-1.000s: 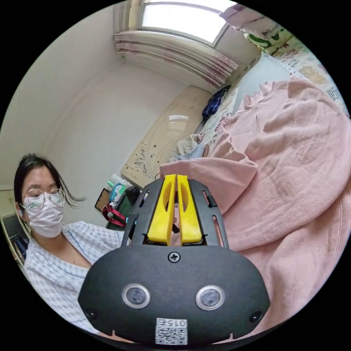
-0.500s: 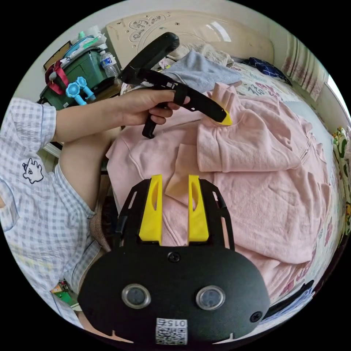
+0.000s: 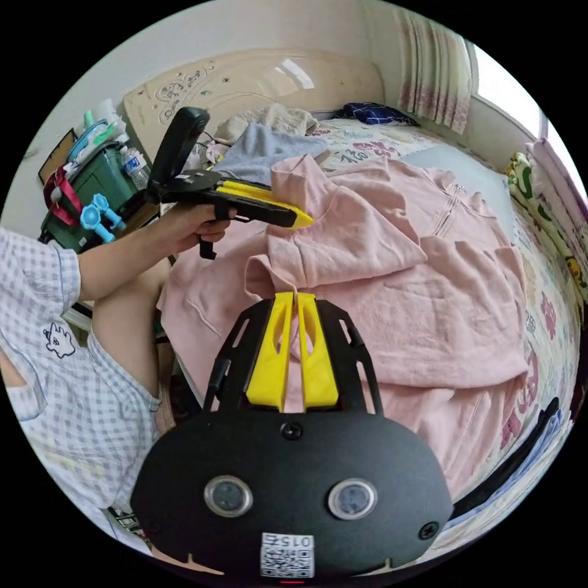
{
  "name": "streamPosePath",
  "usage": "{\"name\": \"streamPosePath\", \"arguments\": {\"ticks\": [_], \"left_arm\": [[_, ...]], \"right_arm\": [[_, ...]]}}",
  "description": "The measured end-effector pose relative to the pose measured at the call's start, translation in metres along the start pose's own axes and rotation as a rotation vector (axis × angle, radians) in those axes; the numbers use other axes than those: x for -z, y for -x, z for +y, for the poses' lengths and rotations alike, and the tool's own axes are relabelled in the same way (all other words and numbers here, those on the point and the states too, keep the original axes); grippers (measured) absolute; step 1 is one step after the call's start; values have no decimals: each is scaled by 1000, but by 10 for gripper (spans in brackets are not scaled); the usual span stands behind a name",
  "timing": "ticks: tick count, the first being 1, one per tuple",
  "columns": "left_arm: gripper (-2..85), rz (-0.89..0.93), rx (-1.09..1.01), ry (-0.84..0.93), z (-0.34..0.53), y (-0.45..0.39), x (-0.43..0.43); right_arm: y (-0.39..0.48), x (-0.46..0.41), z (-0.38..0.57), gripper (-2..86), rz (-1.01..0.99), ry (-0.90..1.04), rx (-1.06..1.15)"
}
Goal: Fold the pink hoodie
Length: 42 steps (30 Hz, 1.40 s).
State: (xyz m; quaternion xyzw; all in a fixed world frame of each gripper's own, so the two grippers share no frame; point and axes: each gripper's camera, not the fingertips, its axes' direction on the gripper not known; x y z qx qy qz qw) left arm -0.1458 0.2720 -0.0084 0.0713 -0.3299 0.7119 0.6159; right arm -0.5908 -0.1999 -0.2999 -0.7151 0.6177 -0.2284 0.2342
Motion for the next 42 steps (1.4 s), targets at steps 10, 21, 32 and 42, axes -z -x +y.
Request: {"name": "streamPosePath", "arguments": {"ticks": [10,21,32,42], "left_arm": [[32,-163,-121,-199,-2,-57,58],[8,-250,-429,74,-17,-158,-25],[6,-94,-288,62,-36,-110,3],[29,-200,-12,-149,-76,52,174]], "right_arm": [[-98,81,-17,6,-32,-168,-442],[-96,165,-74,112,-444,-255,-322],[-52,217,-167,110,-180,-39,-239],[-199,439,-206,37,-86,-294,-672]]}}
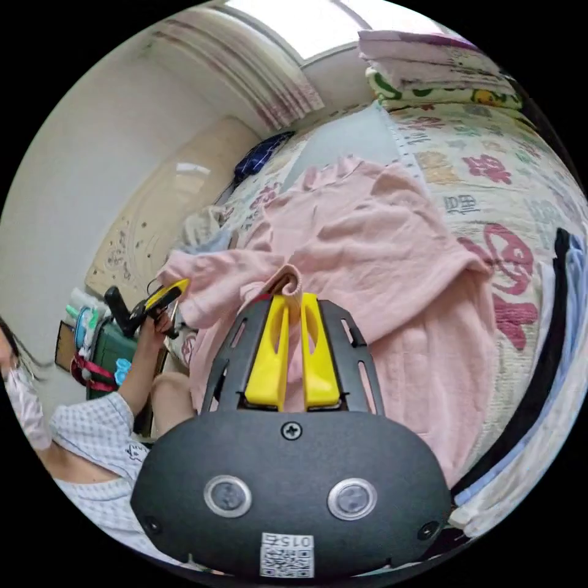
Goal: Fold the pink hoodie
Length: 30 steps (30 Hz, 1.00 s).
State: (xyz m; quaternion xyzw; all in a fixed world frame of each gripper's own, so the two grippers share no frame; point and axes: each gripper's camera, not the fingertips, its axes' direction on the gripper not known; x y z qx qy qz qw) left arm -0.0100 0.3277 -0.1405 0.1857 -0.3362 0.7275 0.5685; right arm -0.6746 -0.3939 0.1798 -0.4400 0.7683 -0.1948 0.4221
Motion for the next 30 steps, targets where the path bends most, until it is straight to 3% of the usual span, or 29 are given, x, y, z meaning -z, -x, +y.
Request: {"name": "streamPosePath", "arguments": {"ticks": [2,4,6,7,8,10,16,22,27,30], "left_arm": [[35,-45,246,-109,-24,98,66],[57,-239,610,-321,-20,198,162],[87,-296,736,-441,3,227,214],[104,-244,745,-471,22,233,234],[103,-210,734,-474,33,232,239],[96,-58,654,-427,84,212,237],[90,314,682,-125,212,151,162],[120,236,555,180,245,89,112],[135,244,521,435,250,78,54],[127,263,561,398,257,84,45]], "right_arm": [[-30,120,-54,42,134,-249,-136],[-47,265,-72,56,353,-584,-305],[-48,330,-48,66,306,-738,-401],[-40,350,-30,70,211,-777,-340],[-35,352,-23,72,180,-756,-294],[-13,327,6,81,135,-487,-151],[-14,233,121,103,56,-76,-184],[-14,225,175,132,201,18,-256],[-28,222,198,127,-3,15,-324],[-27,226,201,114,-51,-27,-354]]}}
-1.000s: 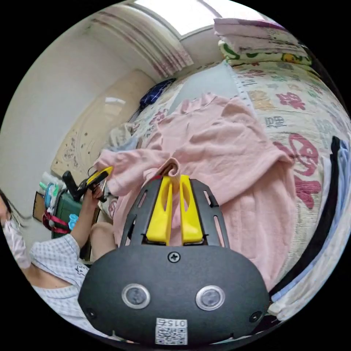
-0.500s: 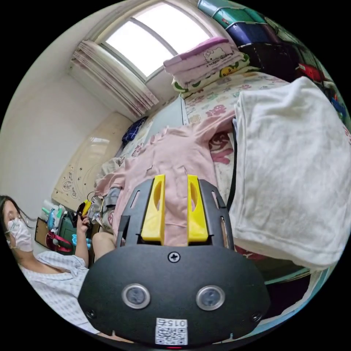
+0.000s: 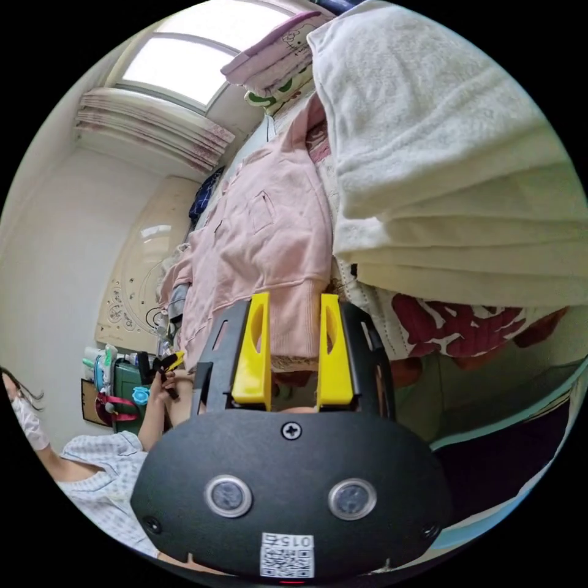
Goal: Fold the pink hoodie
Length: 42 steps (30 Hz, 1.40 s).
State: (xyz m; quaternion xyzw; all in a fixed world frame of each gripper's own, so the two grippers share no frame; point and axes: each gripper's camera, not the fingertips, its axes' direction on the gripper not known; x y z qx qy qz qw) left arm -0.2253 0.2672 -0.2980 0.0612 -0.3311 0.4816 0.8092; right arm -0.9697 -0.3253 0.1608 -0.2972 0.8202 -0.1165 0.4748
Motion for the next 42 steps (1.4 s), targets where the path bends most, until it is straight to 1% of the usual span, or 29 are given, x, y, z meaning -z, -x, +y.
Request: {"name": "streamPosePath", "arguments": {"ticks": [3,5,6,9,11,14,16,20,21,24,27,30,34,38,42], "left_arm": [[120,84,99,-40,-7,20,-2],[114,117,117,-61,-7,23,-3],[106,92,95,-69,-6,17,-5],[67,-76,12,-48,-10,-7,-11],[45,-113,-35,-29,-12,-18,-12],[22,-83,-19,-15,-11,-21,-2],[16,-60,5,-36,-10,-23,15],[11,-158,-67,-19,-12,-51,25],[11,-190,-90,0,-15,-59,21],[9,-277,-124,72,-19,-70,-8],[8,-318,-118,136,-24,-77,-40],[8,-376,-149,182,-29,-94,-59],[9,-387,-134,184,-26,-105,-69],[10,-388,-125,190,-22,-113,-75],[12,-490,-198,187,-7,-142,-88]], "right_arm": [[5,5,0,102,-15,10,-16],[5,10,5,81,-28,2,-34],[4,14,9,65,-31,-4,-49],[7,22,18,36,-38,0,-31],[10,30,26,29,-29,-26,-23],[22,45,44,20,34,-92,0],[28,45,58,15,107,-110,-25],[56,26,71,13,281,-64,55],[60,19,75,13,312,-51,73],[58,8,85,13,313,-33,76],[60,-14,94,16,325,19,95],[74,-38,104,19,407,45,171],[90,-64,122,21,515,37,235],[98,-84,129,20,567,51,282],[108,-106,145,18,664,35,328]]}}
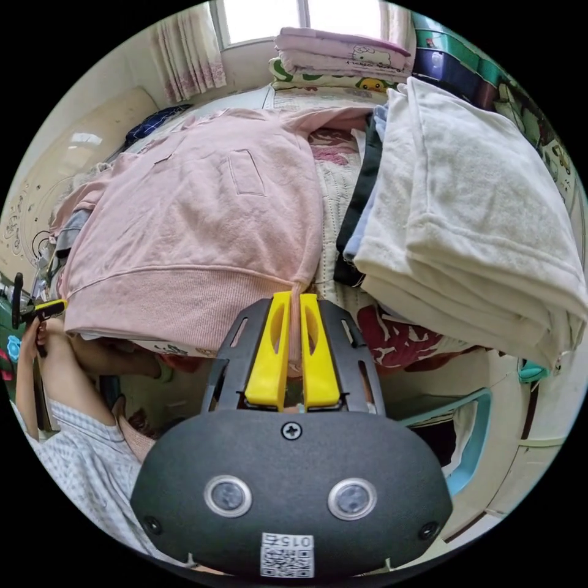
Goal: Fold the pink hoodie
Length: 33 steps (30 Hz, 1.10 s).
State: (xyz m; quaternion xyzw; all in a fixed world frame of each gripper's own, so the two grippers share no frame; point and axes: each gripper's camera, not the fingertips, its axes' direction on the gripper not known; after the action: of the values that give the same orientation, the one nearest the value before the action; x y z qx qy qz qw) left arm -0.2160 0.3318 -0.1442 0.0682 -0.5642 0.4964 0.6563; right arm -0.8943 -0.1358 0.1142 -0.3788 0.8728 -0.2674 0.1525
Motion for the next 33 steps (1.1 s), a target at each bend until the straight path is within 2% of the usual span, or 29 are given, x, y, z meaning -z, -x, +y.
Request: {"name": "streamPosePath", "arguments": {"ticks": [5,10,16,20,26,28,31,33], "left_arm": [[18,-79,-44,4,9,-28,-1],[48,-20,1,-9,26,-27,3],[82,28,52,-107,71,-19,37],[83,-28,60,-159,97,-19,63],[80,-37,-14,-383,115,-53,109],[88,-57,-77,-518,110,-90,117],[95,22,-231,-685,94,-155,117],[97,29,-323,-726,77,-198,105]], "right_arm": [[24,-12,5,18,116,-4,43],[30,-20,8,23,178,-8,42],[5,-17,6,55,136,-26,-8],[-27,-13,2,65,34,-29,-95],[-87,-4,-7,67,-164,-32,-238],[-105,1,-13,70,-206,-45,-289],[-123,18,-15,69,-200,-126,-395],[-133,33,-14,67,-210,-214,-441]]}}
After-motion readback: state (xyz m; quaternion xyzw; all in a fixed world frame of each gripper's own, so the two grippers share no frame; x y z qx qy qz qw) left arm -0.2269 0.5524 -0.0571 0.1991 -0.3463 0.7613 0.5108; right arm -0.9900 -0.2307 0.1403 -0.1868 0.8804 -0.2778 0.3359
